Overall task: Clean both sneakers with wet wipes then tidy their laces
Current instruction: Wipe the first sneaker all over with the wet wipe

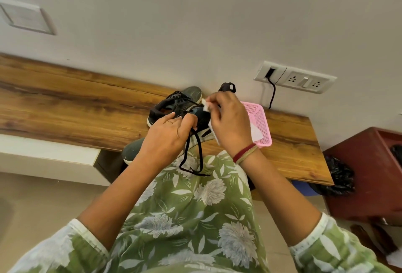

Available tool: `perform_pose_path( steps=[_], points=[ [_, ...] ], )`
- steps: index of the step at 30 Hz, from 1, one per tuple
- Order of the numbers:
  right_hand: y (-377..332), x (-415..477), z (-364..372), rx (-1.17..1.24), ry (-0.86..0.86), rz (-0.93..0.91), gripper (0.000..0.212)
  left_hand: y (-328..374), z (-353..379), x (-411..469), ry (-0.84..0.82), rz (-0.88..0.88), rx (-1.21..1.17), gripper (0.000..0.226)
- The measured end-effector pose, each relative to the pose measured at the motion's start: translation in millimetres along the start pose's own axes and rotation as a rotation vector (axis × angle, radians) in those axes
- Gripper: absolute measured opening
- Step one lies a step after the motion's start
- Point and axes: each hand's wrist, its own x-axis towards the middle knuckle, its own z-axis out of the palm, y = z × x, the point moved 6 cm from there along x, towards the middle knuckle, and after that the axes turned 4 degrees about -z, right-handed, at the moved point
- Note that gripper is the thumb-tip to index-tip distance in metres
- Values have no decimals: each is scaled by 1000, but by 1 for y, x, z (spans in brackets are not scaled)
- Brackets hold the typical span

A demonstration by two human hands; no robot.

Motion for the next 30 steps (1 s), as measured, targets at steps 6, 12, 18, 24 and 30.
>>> perform_pose_path(
  steps=[6, 12, 18, 24, 30],
  points=[
    [3, 1, -2, -70, 22, -1, 13, 0, 3, -5, 27, 10, 102, 19],
    [11, 2, 8, -149, -106, -48, 15, -1, 8, -7, -24, 48, 94, 20],
    [61, 23, -29, 456, 106, 287, 9, -10, 6, -2, -20, -18, 24, 29],
    [14, -4, -5, 166, 35, 47, 8, 0, -1, 5, 36, 74, 32, 19],
    [-1, -14, -1, -130, 36, -289, 20, -8, -2, -3, 37, -11, -48, 12]
  ],
)
